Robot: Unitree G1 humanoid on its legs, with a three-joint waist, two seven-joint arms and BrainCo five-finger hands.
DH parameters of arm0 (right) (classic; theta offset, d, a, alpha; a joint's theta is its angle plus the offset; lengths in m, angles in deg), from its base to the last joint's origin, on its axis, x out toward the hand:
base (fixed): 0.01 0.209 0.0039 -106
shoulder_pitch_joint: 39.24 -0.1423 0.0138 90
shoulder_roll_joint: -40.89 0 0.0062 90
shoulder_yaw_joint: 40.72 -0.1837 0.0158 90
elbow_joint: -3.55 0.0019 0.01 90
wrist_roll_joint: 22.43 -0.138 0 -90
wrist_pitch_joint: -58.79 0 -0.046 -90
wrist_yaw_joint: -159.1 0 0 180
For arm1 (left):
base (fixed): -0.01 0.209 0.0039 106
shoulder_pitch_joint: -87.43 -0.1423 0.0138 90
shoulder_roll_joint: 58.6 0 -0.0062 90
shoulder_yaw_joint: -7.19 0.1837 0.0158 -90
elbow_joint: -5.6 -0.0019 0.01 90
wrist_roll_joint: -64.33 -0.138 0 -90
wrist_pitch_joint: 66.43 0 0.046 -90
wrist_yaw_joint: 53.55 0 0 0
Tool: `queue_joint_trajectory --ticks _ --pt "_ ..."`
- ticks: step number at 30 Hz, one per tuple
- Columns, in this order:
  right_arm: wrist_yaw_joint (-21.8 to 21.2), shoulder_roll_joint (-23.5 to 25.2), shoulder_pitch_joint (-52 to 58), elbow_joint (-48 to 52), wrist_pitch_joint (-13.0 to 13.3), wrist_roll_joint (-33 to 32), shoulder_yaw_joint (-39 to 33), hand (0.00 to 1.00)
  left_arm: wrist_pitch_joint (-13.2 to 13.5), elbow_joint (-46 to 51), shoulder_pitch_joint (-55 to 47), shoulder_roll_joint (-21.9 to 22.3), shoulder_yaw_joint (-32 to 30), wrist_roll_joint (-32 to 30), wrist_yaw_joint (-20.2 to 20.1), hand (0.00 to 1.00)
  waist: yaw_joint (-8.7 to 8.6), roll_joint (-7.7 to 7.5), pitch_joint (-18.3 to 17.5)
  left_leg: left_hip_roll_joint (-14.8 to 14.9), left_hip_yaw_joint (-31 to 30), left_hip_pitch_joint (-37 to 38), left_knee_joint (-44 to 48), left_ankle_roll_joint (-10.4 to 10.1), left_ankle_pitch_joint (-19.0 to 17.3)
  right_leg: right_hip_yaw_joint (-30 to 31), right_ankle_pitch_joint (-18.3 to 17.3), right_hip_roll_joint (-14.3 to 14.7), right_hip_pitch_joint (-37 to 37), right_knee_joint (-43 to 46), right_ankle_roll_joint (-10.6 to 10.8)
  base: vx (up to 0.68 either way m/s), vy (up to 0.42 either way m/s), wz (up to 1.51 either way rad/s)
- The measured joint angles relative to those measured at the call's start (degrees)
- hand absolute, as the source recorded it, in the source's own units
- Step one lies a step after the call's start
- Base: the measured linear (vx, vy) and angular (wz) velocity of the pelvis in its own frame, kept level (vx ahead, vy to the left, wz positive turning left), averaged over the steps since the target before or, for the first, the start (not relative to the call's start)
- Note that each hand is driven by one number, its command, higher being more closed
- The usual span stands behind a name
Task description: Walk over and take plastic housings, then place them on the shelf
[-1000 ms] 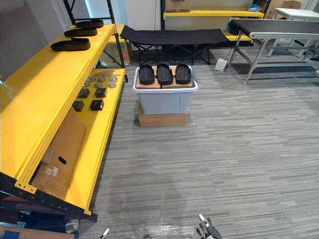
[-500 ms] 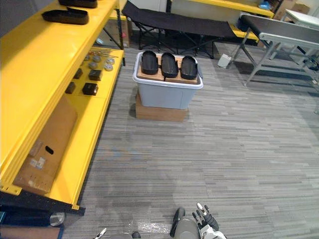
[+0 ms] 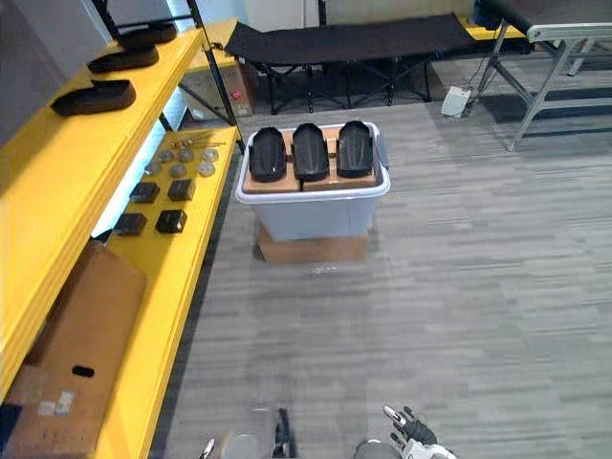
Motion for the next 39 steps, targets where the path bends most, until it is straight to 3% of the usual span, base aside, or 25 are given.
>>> queue_joint_trajectory --ticks 3,4,5,6,7,9,10,11,13,16,17,18,20,22,23,26,27,30,32,34,36,39 --pt "0.16 -0.31 0.38 0.58 1.42 -0.03 0.22 0.00 0.24 -0.48 -1.95 0.87 -0.29 -2.29 -0.20 0.00 0.43 -0.25 0.15 0.01 -1.52 -0.52 -16.57 -0.29 7.33 1.07 -2.84 0.39 6.14 -2.49 2.96 0.43 0.135 -0.22" --pt "0.82 -0.23 0.72 0.59 1.51 -0.04 0.37 0.00 1.00 -0.39 -2.38 0.83 -0.40 -2.44 -0.93 0.00 0.78 -1.41 0.32 -0.08 -0.85 -0.86 -14.24 0.89 13.48 1.24 -5.38 -0.36 8.19 -2.25 3.10 0.46 0.212 -0.07" --pt "1.14 0.10 0.67 0.62 1.50 -0.04 0.36 0.00 1.33 -0.34 -2.43 0.06 -0.35 -2.60 -1.26 0.00 1.18 -2.49 0.40 -0.96 -0.26 -0.94 -12.96 1.98 15.03 1.20 -7.15 -1.46 8.47 -1.25 2.31 0.49 0.251 -0.02" --pt "1.20 0.86 0.20 0.67 1.43 -0.02 0.36 0.00 1.38 -0.16 -2.44 -1.69 -0.31 -3.84 -1.41 0.00 1.61 -5.46 0.80 -3.15 0.72 -1.20 -10.62 2.80 15.27 1.17 -10.19 -4.22 8.34 1.70 0.24 0.51 0.214 0.07" --pt "1.24 1.38 0.35 0.64 1.38 0.00 0.34 0.00 1.49 -0.33 -2.39 -2.84 -0.40 -4.14 -0.96 0.00 1.60 -7.51 0.66 -4.96 0.60 -1.62 -9.40 4.12 14.46 1.15 -10.98 -6.01 7.59 4.95 -0.57 0.60 0.233 0.21" --pt "1.63 2.06 -0.06 0.48 1.52 0.27 0.27 0.00 2.07 -0.37 -0.63 -3.95 -0.35 -6.11 -1.01 0.00 1.44 -8.48 0.75 -6.52 0.43 0.03 -10.14 7.15 14.44 1.40 -6.14 -10.89 -1.55 26.02 4.87 0.54 0.221 0.28" --pt "2.42 3.06 -0.07 -0.23 1.61 0.93 0.21 0.00 2.57 0.16 0.50 -4.45 0.14 -5.97 -0.93 0.00 1.33 -9.13 1.11 -7.68 0.21 3.58 -13.01 7.81 13.98 1.18 -2.11 -14.40 -6.98 38.97 5.66 0.47 0.214 0.17" --pt "2.52 3.74 -0.01 -1.15 1.54 1.99 0.19 0.00 3.21 0.88 1.00 -4.93 0.45 -6.04 -0.76 0.00 1.34 -9.35 1.39 -8.22 0.13 7.07 -14.83 8.45 13.52 0.43 -3.47 -16.26 -9.53 43.96 5.09 0.38 0.146 0.10" --pt "3.52 3.99 0.58 -0.05 2.27 2.61 0.35 0.00 3.90 4.49 1.25 -5.46 1.74 -3.75 -0.09 0.00 1.21 -8.10 1.64 -8.00 0.26 12.53 -16.64 8.63 11.90 -3.08 -8.00 -17.11 -12.29 41.86 5.66 0.53 0.143 -0.02" --pt "6.04 3.87 -0.35 0.05 2.58 4.22 1.28 0.00 3.90 7.23 5.34 -5.68 2.13 -0.03 -0.28 0.00 0.60 -6.76 0.91 -6.77 -0.70 15.33 -16.73 8.28 9.90 -3.10 -8.53 -14.59 -17.17 25.54 6.71 0.39 0.028 0.22" --pt "6.99 3.87 -1.01 0.12 2.51 4.62 1.35 0.00 3.92 7.31 7.09 -5.72 2.56 2.01 -0.63 0.00 -0.38 -6.20 0.56 -6.00 -2.73 15.27 -15.59 7.37 8.61 0.29 -6.28 -12.44 -18.84 17.05 7.62 0.39 -0.060 0.55" --pt "7.33 3.89 -1.14 0.12 2.32 4.73 1.34 0.00 3.90 7.29 7.46 -5.70 2.61 2.84 -0.74 0.00 -0.56 -6.13 0.57 -5.69 -3.50 15.29 -14.91 6.80 7.96 1.80 -4.49 -11.43 -19.02 14.24 7.63 0.38 -0.138 0.76" --pt "7.61 4.07 0.03 -0.16 1.86 6.26 1.29 0.00 3.70 5.71 7.34 -5.48 2.57 3.56 -0.58 0.00 -0.23 -6.77 0.21 -5.57 -6.54 15.96 -12.73 4.42 5.48 5.71 3.50 -9.75 -18.18 7.87 7.65 0.38 -0.257 0.73" --pt "7.28 4.53 0.43 -0.26 1.18 6.77 1.35 0.00 3.67 4.28 5.82 -5.46 2.43 3.59 -0.13 0.00 -0.15 -8.13 -0.61 -6.45 -7.80 16.53 -12.50 3.71 4.13 5.45 9.90 -9.69 -17.63 7.17 6.47 0.26 -0.308 0.55" --pt "7.35 3.34 0.54 -0.83 0.96 6.86 1.26 0.00 3.29 2.06 4.84 -3.78 1.90 3.48 0.17 0.00 -0.08 -5.82 -1.18 -4.19 -9.33 15.95 -9.77 2.62 1.92 3.32 7.79 -7.92 -16.33 7.46 5.99 0.25 -0.326 0.45" --pt "7.42 1.50 2.51 -0.04 2.39 7.71 0.93 0.00 3.32 1.08 1.87 -0.60 0.28 2.47 0.05 0.00 -0.80 -1.84 -2.33 0.37 -8.98 15.12 -9.70 1.47 0.71 -1.70 6.86 -4.29 -12.41 2.94 4.61 0.20 -0.265 0.54" --pt "7.41 1.38 2.94 0.30 2.75 7.60 0.73 0.00 3.34 0.68 1.61 -0.53 0.24 2.48 0.03 0.00 -1.30 -1.67 -2.43 1.56 -7.11 15.12 -10.33 0.83 0.92 -2.82 6.77 -4.04 -11.51 2.32 4.47 0.12 -0.190 0.81" --pt "7.39 0.28 4.35 2.05 6.36 7.95 0.70 0.00 3.46 -0.04 1.63 -0.72 0.18 2.30 -0.08 0.00 -1.79 -1.72 -2.46 4.26 -2.48 15.79 -15.46 -1.69 5.11 -5.41 6.55 -4.00 -10.37 1.36 4.13 0.07 -0.098 0.49" --pt "8.39 0.45 4.20 2.95 11.19 9.04 0.91 0.00 3.94 0.09 2.03 -1.09 0.29 -1.15 -0.12 0.00 -1.66 -2.81 -2.02 2.85 -2.06 18.12 -19.47 -0.77 7.83 -5.25 6.66 -4.99 -10.27 1.15 4.35 0.05 0.041 0.06" --pt "9.58 2.31 4.36 6.24 14.29 8.91 2.21 0.00 4.50 0.74 1.79 -1.90 0.35 -2.75 -0.09 0.00 -1.47 -4.43 -2.11 2.59 -0.68 18.13 -19.21 -0.39 7.56 -3.88 6.96 -5.13 -10.66 0.45 4.80 0.02 0.080 -0.25" --pt "12.38 4.32 5.49 14.38 17.78 8.91 4.26 0.00 5.33 1.70 1.66 -2.77 1.68 -3.51 0.18 0.00 -1.77 -5.31 -2.45 2.06 0.23 18.20 -19.27 -0.06 7.36 -3.19 7.38 -5.60 -10.81 -0.22 5.40 0.01 0.084 -0.26" --pt "21.03 4.79 6.30 27.74 21.34 9.04 5.62 0.00 6.88 4.20 1.33 -3.26 4.32 -4.59 0.12 0.00 -1.74 -5.51 -2.68 0.96 2.22 18.81 -19.18 0.85 6.80 -1.10 8.24 -6.52 -11.21 -0.74 6.16 0.00 0.094 -0.29"
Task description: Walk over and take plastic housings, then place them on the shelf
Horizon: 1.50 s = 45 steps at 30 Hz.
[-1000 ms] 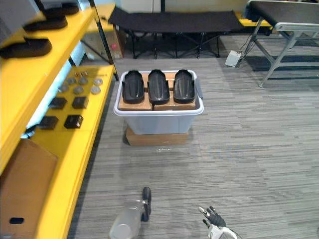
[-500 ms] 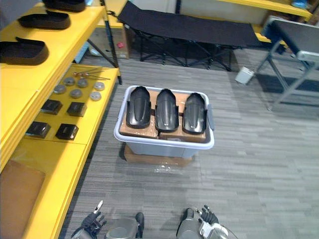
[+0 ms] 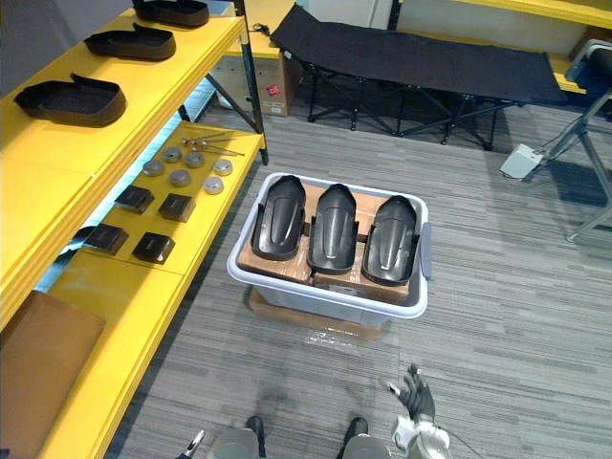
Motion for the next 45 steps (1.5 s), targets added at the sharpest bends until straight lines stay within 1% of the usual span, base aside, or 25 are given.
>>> queue_joint_trajectory --ticks 2,5,6,8,10,11,13,14,18,19,22,23,24,26,29,30,32,33,34,37,40,41,42,44,45 --pt "6.52 -0.05 -2.32 6.69 1.53 0.10 -1.44 0.00 1.84 0.76 -0.31 0.01 0.98 -1.26 -0.12 0.00 0.02 0.09 -0.01 -0.73 1.02 -0.14 0.08 0.41 -0.24 0.86 0.44 -0.76 -0.90 0.05 0.28 -0.02 0.081 -0.24" --pt "11.52 -0.90 -5.73 10.44 2.23 0.11 -5.87 0.00 3.21 2.89 -0.99 -0.21 3.36 -1.33 -0.78 0.00 0.10 0.47 0.01 -1.58 0.74 -1.70 0.45 0.70 -0.23 0.74 0.64 -1.61 -2.49 0.79 0.61 -0.02 0.048 0.04" --pt "13.11 -2.42 -8.28 10.48 2.21 0.09 -8.30 0.00 3.90 3.77 -1.07 -0.44 4.58 -1.34 -1.46 0.00 0.34 0.78 0.43 -2.02 0.36 -2.38 0.56 0.97 -0.07 0.54 0.70 -1.96 -3.10 1.27 0.71 -0.03 0.047 0.21" --pt "15.29 -6.22 -13.36 10.32 0.54 -0.51 -11.74 0.00 4.51 5.18 -0.89 -0.49 5.87 -1.56 -2.06 0.00 0.49 1.21 1.91 -2.50 -0.61 -4.32 2.00 1.39 -0.20 0.03 0.82 -2.54 -3.97 1.91 0.85 -0.04 0.046 0.26" --pt "17.20 -10.93 -19.15 9.16 -2.46 -2.54 -12.27 0.00 4.73 6.35 -0.51 -1.11 6.87 -1.85 -2.47 0.00 0.45 1.69 4.14 -2.82 -2.19 -5.89 3.40 1.56 -0.29 -1.33 0.86 -3.06 -4.23 2.55 0.92 -0.08 0.033 0.31" --pt "17.75 -13.65 -22.50 6.71 -4.33 -2.90 -12.22 0.00 4.84 6.58 -0.30 -1.22 7.27 -2.10 -2.52 0.00 0.96 1.73 4.83 -2.85 -2.56 -7.32 4.25 1.72 -0.32 -1.47 0.86 -3.17 -5.29 3.08 0.92 -0.10 0.031 0.23" --pt "18.13 -16.24 -26.52 2.88 -6.48 -3.93 -12.16 0.00 4.91 6.59 0.15 -1.63 7.29 -2.21 -2.51 0.00 1.67 1.73 5.62 -2.91 -3.07 -9.03 4.94 1.99 -0.15 -1.73 0.87 -3.33 -6.61 3.70 0.90 -0.06 0.014 0.18" --pt "18.36 -18.15 -30.15 -0.97 -8.18 -5.74 -12.10 0.00 4.98 6.60 0.32 -1.70 7.32 -2.29 -2.50 0.00 1.82 1.84 7.17 -2.87 -3.81 -9.96 6.11 2.12 -0.21 -2.50 0.87 -3.41 -6.70 4.09 0.88 -0.04 0.003 0.22" --pt "18.20 -24.51 -38.44 -11.38 -10.85 -8.09 -11.31 0.00 5.91 6.38 0.73 -2.15 8.97 -3.36 -2.62 0.00 3.44 2.72 9.39 -2.92 -5.30 -15.00 9.61 2.73 -0.61 -3.18 0.73 -3.96 -10.40 6.54 0.64 -0.08 0.020 0.20" --pt "18.00 -27.31 -42.34 -15.02 -11.47 -9.01 -10.02 0.00 6.16 5.65 0.79 -2.05 9.45 -3.32 -2.88 0.00 3.56 3.45 10.66 -3.09 -5.72 -16.88 11.39 3.29 -0.99 -3.22 0.58 -4.51 -11.87 8.12 0.46 -0.08 0.048 0.11" --pt "17.55 -32.03 -48.09 -20.57 -12.47 -9.05 -7.47 0.00 6.45 2.93 1.04 -1.95 10.81 -3.05 -4.02 0.00 3.74 4.92 11.86 -3.68 -6.32 -20.52 14.30 4.03 -1.48 -3.27 0.49 -5.60 -14.78 10.28 0.42 -0.10 0.074 0.12" --pt "17.58 -34.19 -50.70 -23.06 -13.52 -9.04 -6.33 0.00 6.60 1.97 1.56 -1.78 11.31 -2.36 -4.21 0.00 4.08 5.64 12.62 -3.79 -6.39 -21.96 15.67 4.35 -1.75 -3.19 0.44 -6.02 -15.99 11.25 0.41 -0.10 0.073 0.08" --pt "17.65 -35.18 -51.88 -24.25 -13.79 -9.03 -6.00 0.00 6.61 1.79 1.79 -1.64 11.59 -1.69 -4.34 0.00 4.46 6.05 12.91 -3.84 -6.44 -22.89 16.44 4.40 -1.93 -3.15 0.31 -6.21 -16.78 11.83 0.41 -0.13 0.072 0.03" --pt "18.66 -38.69 -55.89 -28.38 -14.80 -8.94 -4.10 0.00 7.10 0.75 3.09 -1.06 12.37 0.19 -5.67 0.00 5.61 7.71 13.92 -4.06 -6.68 -26.26 18.95 4.86 -2.33 -3.03 -0.19 -7.13 -19.91 14.43 0.47 -0.13 0.066 0.05" --pt "19.53 -40.90 -59.71 -32.72 -15.98 -8.94 -2.00 0.00 7.75 -0.33 3.58 -0.83 13.98 1.51 -6.55 0.00 6.56 8.92 14.45 -4.34 -6.91 -29.59 20.27 4.99 -2.40 -2.87 -0.29 -7.71 -22.87 15.63 0.43 -0.10 0.045 0.05" --pt "19.75 -41.06 -60.29 -33.20 -16.24 -8.93 -1.85 0.00 7.75 -0.44 3.58 -0.80 13.98 1.64 -6.57 0.00 6.64 8.97 14.48 -4.45 -6.99 -30.10 20.26 4.96 -2.37 -2.87 -0.26 -7.78 -23.44 15.64 0.45 -0.09 0.040 0.12" --pt "20.17 -42.87 -61.76 -34.39 -17.86 -8.94 -1.22 0.00 7.78 -0.63 3.67 -0.12 14.05 3.01 -6.94 0.00 6.92 10.05 15.04 -4.79 -7.34 -31.04 20.64 5.00 -2.29 -3.03 -0.22 -8.16 -24.20 15.74 0.47 -0.05 0.035 0.08" --pt "20.72 -45.29 -63.00 -35.34 -18.63 -8.94 -0.18 0.00 7.82 -0.85 3.69 0.41 14.84 3.34 -7.35 0.00 7.68 11.31 15.32 -5.02 -7.23 -31.87 20.85 5.05 -2.26 -2.90 -0.16 -8.43 -25.00 15.88 0.53 -0.04 0.040 0.02" --pt "21.12 -46.08 -63.48 -35.35 -19.22 -8.91 0.08 0.00 7.81 -0.97 3.71 0.43 15.55 3.55 -7.66 0.00 7.91 11.68 15.40 -5.08 -7.19 -32.29 20.87 5.42 -2.03 -2.86 -0.13 -8.51 -25.49 15.92 0.54 -0.03 0.042 0.00" --pt "22.31 -47.14 -65.59 -36.02 -21.85 -8.79 1.78 0.00 7.67 -2.62 3.83 0.76 16.24 3.74 -8.64 0.00 8.29 12.00 15.27 -5.05 -7.08 -34.43 21.41 5.70 -1.57 -2.88 0.10 -8.59 -27.77 16.20 0.42 0.02 0.003 0.00" --pt "22.83 -48.56 -66.18 -37.62 -24.34 -8.83 2.04 0.00 7.78 -2.45 3.86 1.13 16.29 5.89 -9.19 0.00 9.73 12.42 14.99 -5.45 -8.88 -35.82 22.49 5.69 -1.58 -2.79 0.03 -8.72 -29.19 17.68 0.28 0.07 -0.002 0.00" --pt "22.88 -49.42 -66.69 -37.68 -24.83 -8.89 2.09 1.00 7.77 -2.47 3.86 1.35 16.36 5.97 -9.70 0.00 10.09 12.78 14.75 -5.85 -9.56 -36.57 22.54 5.68 -1.59 -2.89 -0.06 -9.08 -30.02 18.28 0.21 0.03 0.001 0.04" --pt "22.95 -49.95 -66.97 -37.79 -25.07 -8.88 2.30 1.00 7.75 -2.50 3.86 1.49 16.48 5.98 -10.04 0.00 10.30 13.06 14.56 -5.94 -9.64 -37.09 22.72 5.66 -1.60 -2.89 -0.10 -9.23 -30.57 18.71 0.16 0.01 0.021 0.05" --pt "24.06 -52.23 -67.25 -38.10 -26.67 -8.76 4.40 1.00 7.77 -2.58 3.90 2.04 17.45 6.53 -10.87 0.00 11.75 14.19 13.79 -5.95 -10.01 -38.94 24.45 5.42 -2.08 -2.89 -0.61 -9.50 -32.14 20.04 -0.10 -0.01 0.012 0.02" --pt "24.10 -52.90 -67.26 -38.40 -27.11 -8.71 4.79 1.00 7.76 -2.61 3.94 2.12 17.54 7.24 -11.08 0.00 12.11 14.29 13.72 -5.99 -10.02 -39.06 24.48 5.45 -2.16 -2.84 -0.71 -9.65 -32.51 20.51 -0.18 -0.04 0.015 0.04"
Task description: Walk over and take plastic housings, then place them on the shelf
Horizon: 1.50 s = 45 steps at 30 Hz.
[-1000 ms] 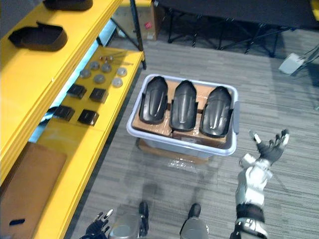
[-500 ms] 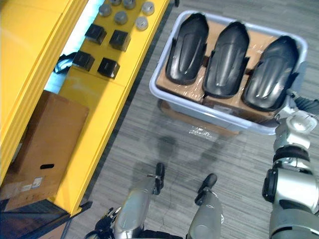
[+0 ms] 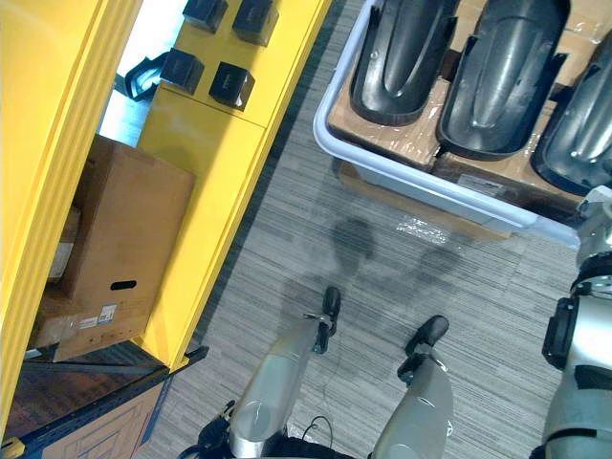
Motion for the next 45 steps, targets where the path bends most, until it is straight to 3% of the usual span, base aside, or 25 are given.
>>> queue_joint_trajectory --ticks 2,7,13,19,25,32,38,45 --pt "-0.68 -2.94 -0.04 -0.78 -2.64 0.27 1.25 1.00 -0.04 -0.47 0.12 0.57 0.48 0.74 -0.51 0.00 0.95 1.25 -0.88 -0.05 -0.67 -1.57 1.72 -0.02 -0.69 -0.21 -0.82 -0.38 -1.18 1.61 -0.34 -0.06 0.013 0.07" --pt "-1.04 -7.04 0.02 -0.72 -4.70 3.17 3.64 1.00 0.01 -2.36 1.10 1.84 0.90 0.93 -2.22 0.00 2.14 4.09 -2.96 -0.50 -1.45 -3.69 2.54 -0.23 -1.40 -0.35 -2.10 -1.50 -3.37 3.75 -0.49 -0.06 0.012 0.06" --pt "-4.34 -7.75 -0.17 -0.63 -7.10 8.86 5.02 1.00 0.53 -3.83 1.35 2.63 1.24 1.01 -3.63 0.00 2.77 5.53 -4.06 -0.32 -1.48 -3.53 2.09 -0.36 -0.89 -0.55 -2.19 -1.40 -3.43 3.68 -0.62 0.02 0.004 0.00" --pt "-4.47 -7.44 -0.42 -0.64 -6.60 12.46 7.31 1.00 0.68 -3.75 1.36 2.56 1.34 2.79 -5.15 0.00 3.84 5.60 -4.11 -0.23 -2.68 -2.57 2.61 -0.50 -1.02 -2.19 -3.19 -1.29 -1.58 4.39 -0.73 0.05 -0.003 0.10" --pt "-4.11 -5.83 -1.55 0.71 -3.51 17.84 10.04 1.00 1.91 -3.02 1.35 2.53 1.17 3.74 -5.38 0.00 3.95 5.38 -3.94 0.46 -2.89 -1.54 2.94 -0.74 -1.42 -2.68 -4.09 -0.66 -0.33 4.71 -1.30 0.01 -0.005 0.00" --pt "-3.22 -2.77 -1.54 4.00 -1.28 22.25 13.50 1.00 3.41 0.68 1.36 1.61 -0.48 7.94 -5.32 0.00 2.49 2.93 -2.12 2.17 -2.65 2.49 2.02 -1.31 -1.96 -2.65 -4.39 0.84 3.23 3.80 -1.50 0.01 -0.014 -0.09" --pt "-1.24 1.26 -1.43 5.38 -1.38 22.06 13.32 1.00 5.27 4.78 1.33 -0.25 -2.80 9.42 -3.77 0.00 0.61 -1.71 1.15 4.00 -2.86 6.15 0.92 -1.83 -2.10 -3.15 -4.45 3.14 7.43 1.57 -1.66 0.01 -0.021 -0.05" --pt "-0.19 4.38 0.69 6.03 -1.38 20.96 7.83 1.00 5.35 9.97 1.23 -1.17 -4.37 11.66 -2.48 0.00 -0.09 -3.94 2.30 4.50 -2.89 12.59 -2.37 -2.28 -1.82 -3.64 -3.98 4.57 14.17 -2.03 -1.22 0.02 0.003 0.01"
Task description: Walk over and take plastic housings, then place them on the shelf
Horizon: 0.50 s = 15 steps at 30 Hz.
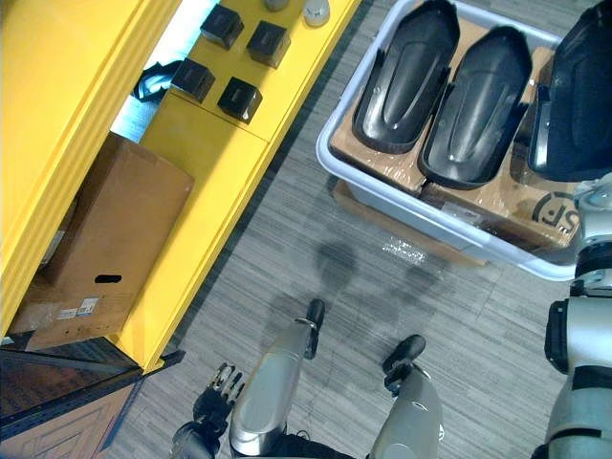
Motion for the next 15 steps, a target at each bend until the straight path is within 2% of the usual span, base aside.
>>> queue_joint_trajectory --ticks 2,5,8,10,12,15 --pt "0.06 2.50 1.73 2.08 0.05 0.01 -1.73 1.00 0.36 1.90 -0.30 -1.88 -0.97 -0.16 0.63 0.00 -1.04 -1.89 0.19 0.55 0.00 1.90 -1.31 -0.30 0.19 -0.33 0.39 0.92 2.10 -1.77 -0.13 0.02 -0.014 -0.02" --pt "0.06 4.77 4.28 4.65 0.03 0.07 -2.20 1.00 1.20 4.72 -0.28 -3.78 -2.10 -0.20 1.34 0.00 -1.56 -4.63 0.36 1.22 0.31 4.83 -3.29 -0.87 0.56 -0.42 1.29 2.17 4.93 -4.46 -0.28 0.04 -0.028 -0.06" --pt "0.30 6.76 4.88 8.56 0.01 0.25 -2.20 1.00 1.83 9.43 0.01 -4.90 -2.01 -0.19 2.40 0.00 -1.98 -6.45 0.16 2.07 1.25 6.98 -4.84 -1.32 0.87 0.10 2.66 3.56 6.95 -7.51 -0.48 0.02 -0.016 -0.16" --pt "1.26 7.94 4.95 12.51 0.01 0.79 -2.18 1.00 1.89 12.80 0.41 -5.43 -1.90 -0.19 2.92 0.00 -2.34 -7.18 0.06 2.33 1.88 7.64 -5.85 -1.73 1.27 0.54 3.41 4.04 7.36 -9.00 -0.55 0.00 -0.008 -0.18" --pt "2.33 8.70 5.19 16.95 0.04 1.81 -2.14 1.00 2.01 16.17 2.01 -5.48 -1.55 -0.70 4.05 0.00 -2.98 -7.26 0.06 2.49 2.11 8.26 -6.56 -1.92 1.65 0.66 4.40 4.48 8.10 -10.43 -0.75 -0.02 -0.005 -0.11" --pt "3.57 11.64 5.59 24.29 0.18 5.83 -1.96 1.00 2.11 20.15 6.71 -6.53 -0.81 -3.20 7.34 0.00 -3.39 -8.31 -0.50 3.02 3.74 9.93 -8.16 -2.25 2.31 1.96 5.70 5.38 8.95 -12.63 -1.09 -0.02 -0.010 -0.23"
